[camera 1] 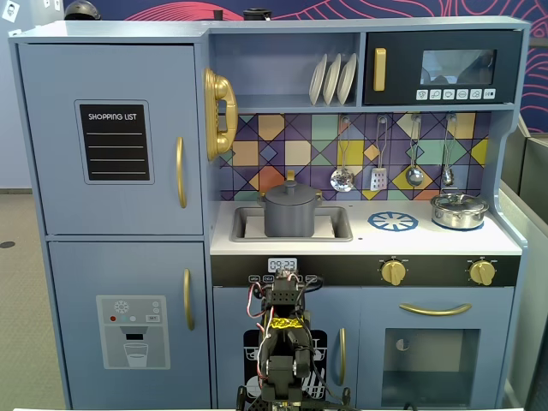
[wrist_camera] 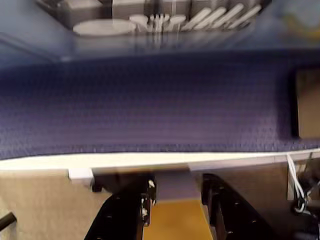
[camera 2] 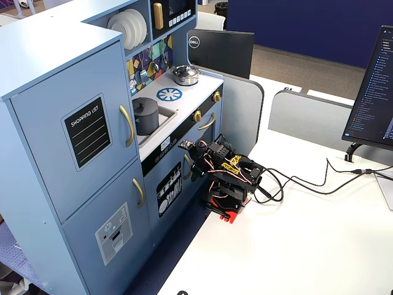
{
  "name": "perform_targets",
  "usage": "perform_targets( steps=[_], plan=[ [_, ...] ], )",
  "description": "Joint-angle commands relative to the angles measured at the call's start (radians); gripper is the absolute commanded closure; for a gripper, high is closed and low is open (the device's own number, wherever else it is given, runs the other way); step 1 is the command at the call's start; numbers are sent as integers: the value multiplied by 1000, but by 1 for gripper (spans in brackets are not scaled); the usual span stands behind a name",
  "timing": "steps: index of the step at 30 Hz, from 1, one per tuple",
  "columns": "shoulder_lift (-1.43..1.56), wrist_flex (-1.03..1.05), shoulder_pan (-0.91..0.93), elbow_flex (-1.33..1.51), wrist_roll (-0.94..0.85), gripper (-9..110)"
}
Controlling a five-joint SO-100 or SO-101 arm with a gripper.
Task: Pick up the lid from the counter and put it on the gray recipient
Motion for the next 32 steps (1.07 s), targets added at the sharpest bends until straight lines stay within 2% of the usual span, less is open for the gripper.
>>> perform_targets(
  steps=[1,4,32],
  plan=[
    [5,175,2,11,38,102],
    [5,183,14,11,117,101],
    [6,181,25,11,115,97]
  ],
)
